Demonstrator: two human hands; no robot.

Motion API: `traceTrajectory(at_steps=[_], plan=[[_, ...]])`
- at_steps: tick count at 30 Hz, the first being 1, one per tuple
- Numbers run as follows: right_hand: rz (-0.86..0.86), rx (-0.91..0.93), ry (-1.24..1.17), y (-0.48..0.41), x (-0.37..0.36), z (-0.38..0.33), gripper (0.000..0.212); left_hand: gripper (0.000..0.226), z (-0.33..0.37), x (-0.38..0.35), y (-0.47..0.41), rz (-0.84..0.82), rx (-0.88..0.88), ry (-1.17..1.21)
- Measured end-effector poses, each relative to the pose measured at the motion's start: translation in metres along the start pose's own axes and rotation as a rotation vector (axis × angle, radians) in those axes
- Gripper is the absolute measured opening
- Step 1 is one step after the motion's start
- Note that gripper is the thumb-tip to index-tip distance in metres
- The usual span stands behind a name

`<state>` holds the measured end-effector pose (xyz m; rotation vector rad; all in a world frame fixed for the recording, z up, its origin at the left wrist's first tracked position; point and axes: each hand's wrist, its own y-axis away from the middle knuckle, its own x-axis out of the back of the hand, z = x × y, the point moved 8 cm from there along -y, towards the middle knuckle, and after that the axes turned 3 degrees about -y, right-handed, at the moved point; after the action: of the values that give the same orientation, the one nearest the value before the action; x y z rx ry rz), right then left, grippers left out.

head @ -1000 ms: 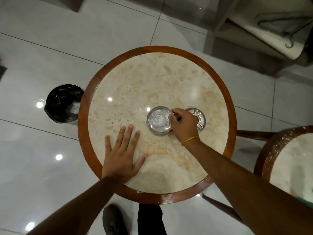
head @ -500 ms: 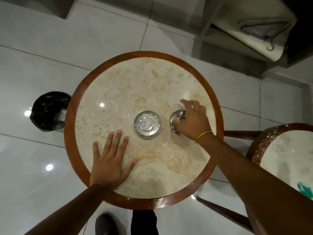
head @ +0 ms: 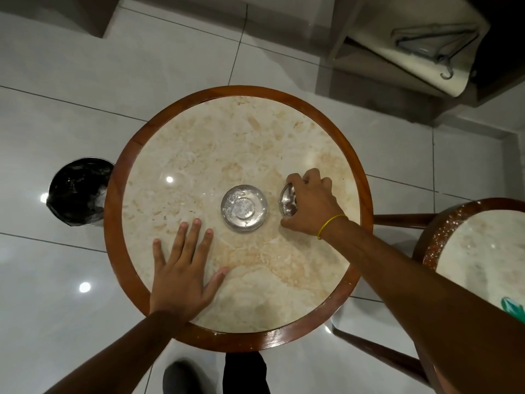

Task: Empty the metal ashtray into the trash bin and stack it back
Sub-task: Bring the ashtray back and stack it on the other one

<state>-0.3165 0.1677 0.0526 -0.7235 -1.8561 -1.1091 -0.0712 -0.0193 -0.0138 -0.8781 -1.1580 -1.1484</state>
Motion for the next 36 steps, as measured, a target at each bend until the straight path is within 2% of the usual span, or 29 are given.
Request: traceTrajectory(at_steps=[4, 8, 12, 20, 29, 36], plan=[[0.090, 0.092, -0.102, 0.004, 0.017, -0.039, 0.082, 0.092, 0.000, -0.001, 0.000, 0.002, 0.000, 0.001], [0.015, 0.214, -0.110, 0.009, 0.008, -0.095, 0.084, 0.091, -0.001, -0.001, 0.001, 0.003, 0.004, -0.003], [-0.060, 0.261, 0.014, 0.008, -0.009, -0.124, 0.090, 0.090, -0.001, -0.002, 0.000, -0.002, 0.005, -0.023], [-0.082, 0.266, 0.152, 0.002, -0.027, -0.131, 0.088, 0.090, -0.001, -0.001, 0.002, 0.022, -0.003, -0.011], [-0.146, 0.242, 0.140, 0.001, -0.038, -0.127, 0.086, 0.089, -0.001, -0.001, 0.001, 0.022, 0.001, -0.004], [-0.181, 0.222, 0.087, 0.003, -0.053, -0.119, 0.094, 0.090, -0.001, -0.001, 0.001, 0.013, 0.002, -0.007]])
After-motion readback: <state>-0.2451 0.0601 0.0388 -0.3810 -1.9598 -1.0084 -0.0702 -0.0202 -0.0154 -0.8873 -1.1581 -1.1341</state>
